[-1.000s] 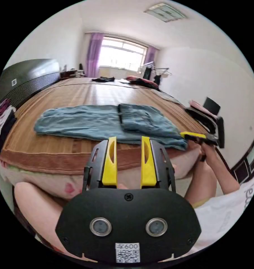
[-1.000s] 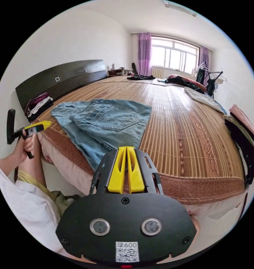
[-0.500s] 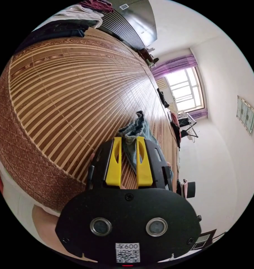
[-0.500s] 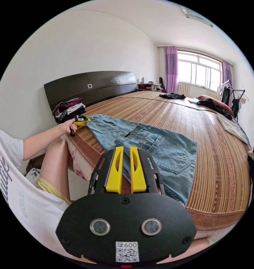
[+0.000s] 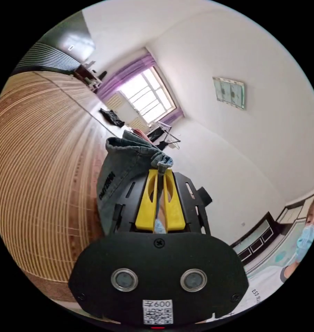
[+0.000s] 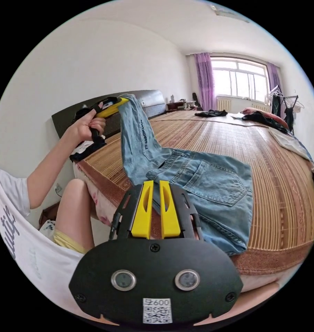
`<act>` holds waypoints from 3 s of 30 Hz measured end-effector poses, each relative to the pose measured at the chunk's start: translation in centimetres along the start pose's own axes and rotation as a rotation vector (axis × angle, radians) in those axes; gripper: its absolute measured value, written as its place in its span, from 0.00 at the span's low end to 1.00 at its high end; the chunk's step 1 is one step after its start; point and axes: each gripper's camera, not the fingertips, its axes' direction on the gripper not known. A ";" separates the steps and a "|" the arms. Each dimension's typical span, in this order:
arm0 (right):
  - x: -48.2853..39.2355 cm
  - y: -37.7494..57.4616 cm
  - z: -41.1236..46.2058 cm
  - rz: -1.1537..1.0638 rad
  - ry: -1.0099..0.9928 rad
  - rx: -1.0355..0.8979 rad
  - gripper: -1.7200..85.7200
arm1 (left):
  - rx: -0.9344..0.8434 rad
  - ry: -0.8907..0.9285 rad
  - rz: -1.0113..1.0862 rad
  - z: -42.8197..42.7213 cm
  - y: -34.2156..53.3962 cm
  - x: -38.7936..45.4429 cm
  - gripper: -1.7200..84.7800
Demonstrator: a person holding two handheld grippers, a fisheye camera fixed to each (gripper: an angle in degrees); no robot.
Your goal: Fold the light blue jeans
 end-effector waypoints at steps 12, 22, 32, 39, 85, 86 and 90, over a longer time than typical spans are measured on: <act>21.6 4.5 -26.2 0.599 -0.044 0.418 0.11 | -0.572 -0.442 0.508 41.0 41.9 18.5 0.07; 19.1 -4.2 -18.0 0.552 -0.136 0.311 0.10 | -0.384 -0.374 0.788 33.1 57.1 21.3 0.11; 11.5 -16.1 0.6 0.357 -0.038 -0.088 0.06 | -0.546 -0.846 0.899 34.5 59.6 3.1 0.03; 9.1 -14.2 4.6 0.423 0.054 -0.193 0.01 | -0.610 -0.871 0.884 37.7 60.8 -0.1 0.03; -32.2 -37.1 42.6 -0.016 -0.627 -0.566 0.01 | -0.625 -0.373 0.470 24.0 36.8 -21.7 0.02; -33.0 -37.4 44.3 -0.015 -0.614 -0.611 0.01 | -0.673 -0.419 0.436 24.6 36.2 -23.3 0.02; -34.2 -40.1 47.2 -0.052 -0.531 -0.700 0.01 | -0.611 -0.373 0.397 22.4 34.9 -26.3 0.02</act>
